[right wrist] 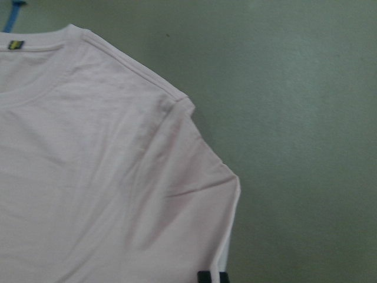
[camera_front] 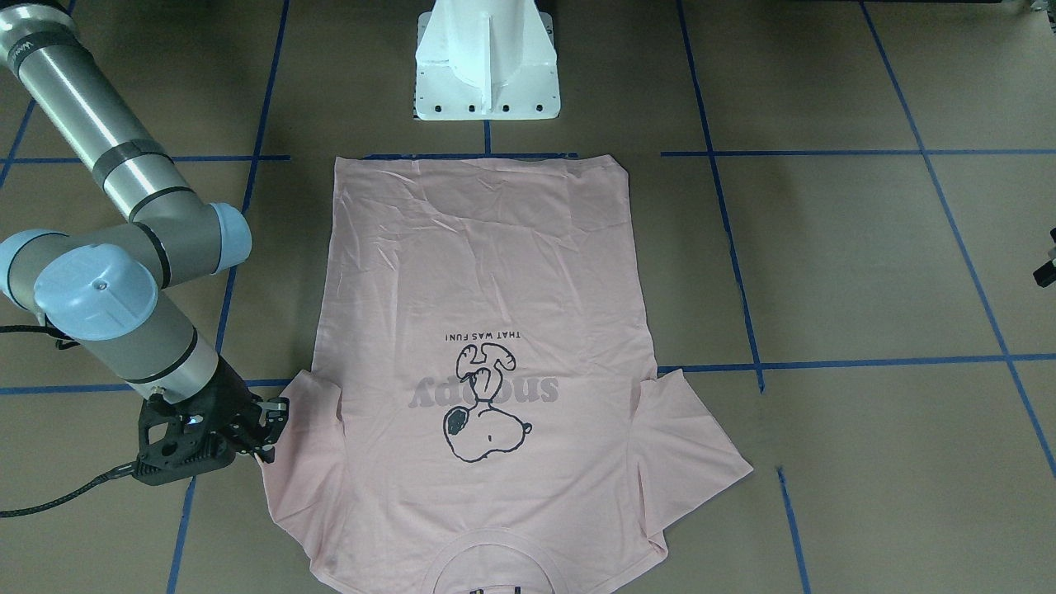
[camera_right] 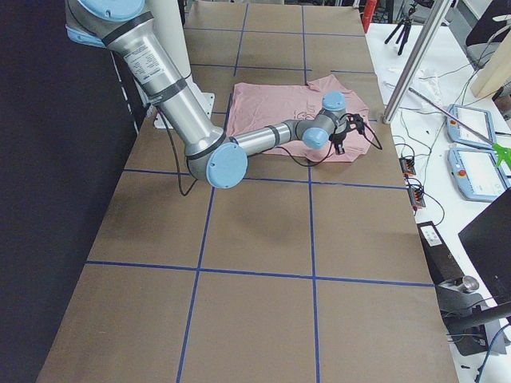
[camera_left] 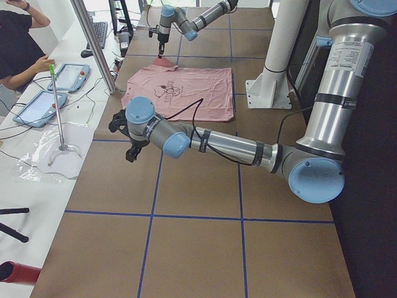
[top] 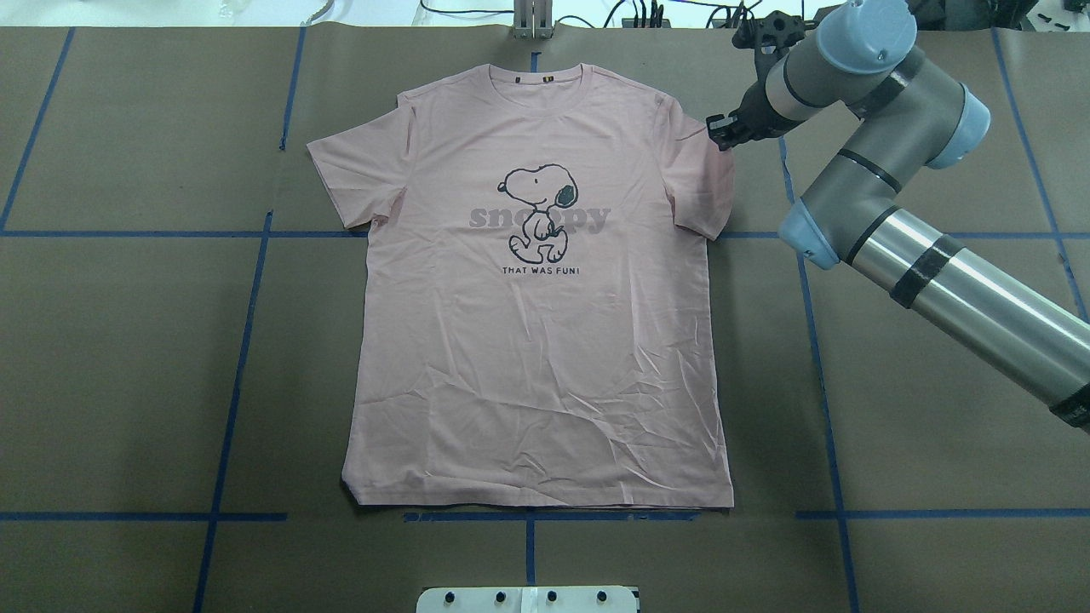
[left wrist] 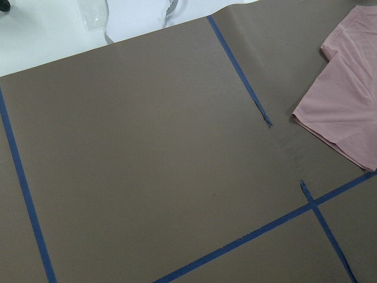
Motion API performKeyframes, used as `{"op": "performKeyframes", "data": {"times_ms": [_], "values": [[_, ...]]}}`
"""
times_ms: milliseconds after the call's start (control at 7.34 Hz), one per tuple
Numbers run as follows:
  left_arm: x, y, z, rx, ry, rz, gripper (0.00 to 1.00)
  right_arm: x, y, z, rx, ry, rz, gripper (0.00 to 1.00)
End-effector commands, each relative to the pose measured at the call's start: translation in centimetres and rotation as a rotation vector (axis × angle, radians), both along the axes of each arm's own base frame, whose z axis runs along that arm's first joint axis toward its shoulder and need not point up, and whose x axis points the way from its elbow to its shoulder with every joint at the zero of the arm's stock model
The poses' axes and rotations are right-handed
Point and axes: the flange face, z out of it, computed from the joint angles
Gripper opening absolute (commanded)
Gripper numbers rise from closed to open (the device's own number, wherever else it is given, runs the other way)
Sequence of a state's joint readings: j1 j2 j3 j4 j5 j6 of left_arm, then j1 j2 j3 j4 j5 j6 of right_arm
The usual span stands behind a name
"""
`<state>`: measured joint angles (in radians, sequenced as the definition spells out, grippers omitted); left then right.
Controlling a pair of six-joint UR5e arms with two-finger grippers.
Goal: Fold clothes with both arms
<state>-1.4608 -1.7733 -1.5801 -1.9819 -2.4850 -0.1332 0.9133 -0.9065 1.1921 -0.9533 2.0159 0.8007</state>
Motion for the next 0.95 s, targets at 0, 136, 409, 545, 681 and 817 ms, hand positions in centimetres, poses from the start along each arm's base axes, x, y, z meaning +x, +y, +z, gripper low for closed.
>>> {"op": "performKeyframes", "data": {"times_ms": [0,136,409,545,681,817], "values": [[-0.1,0.0,0.0,0.001,0.0,0.0,1.0,-5.3,1.9,-6.1,0.071,-0.033,-0.045,0.0],[-0.2,0.0,0.1,0.001,-0.001,-0.001,1.0,-7.8,2.1,-7.7,0.096,-0.018,-0.035,0.0],[-0.2,0.0,0.2,-0.003,0.0,-0.003,1.0,-11.6,1.0,-9.9,0.098,0.004,-0.031,0.0],[-0.1,0.0,0.2,-0.003,0.0,-0.001,1.0,-11.7,1.1,-9.9,0.099,0.002,-0.031,0.34],[-0.1,-0.1,0.1,-0.003,-0.001,-0.003,1.0,-12.9,2.1,-9.3,0.118,0.019,-0.019,0.99],[0.0,-0.1,-0.1,-0.001,-0.004,-0.005,1.0,-14.5,3.5,-8.2,0.168,0.036,0.029,1.0]]}}
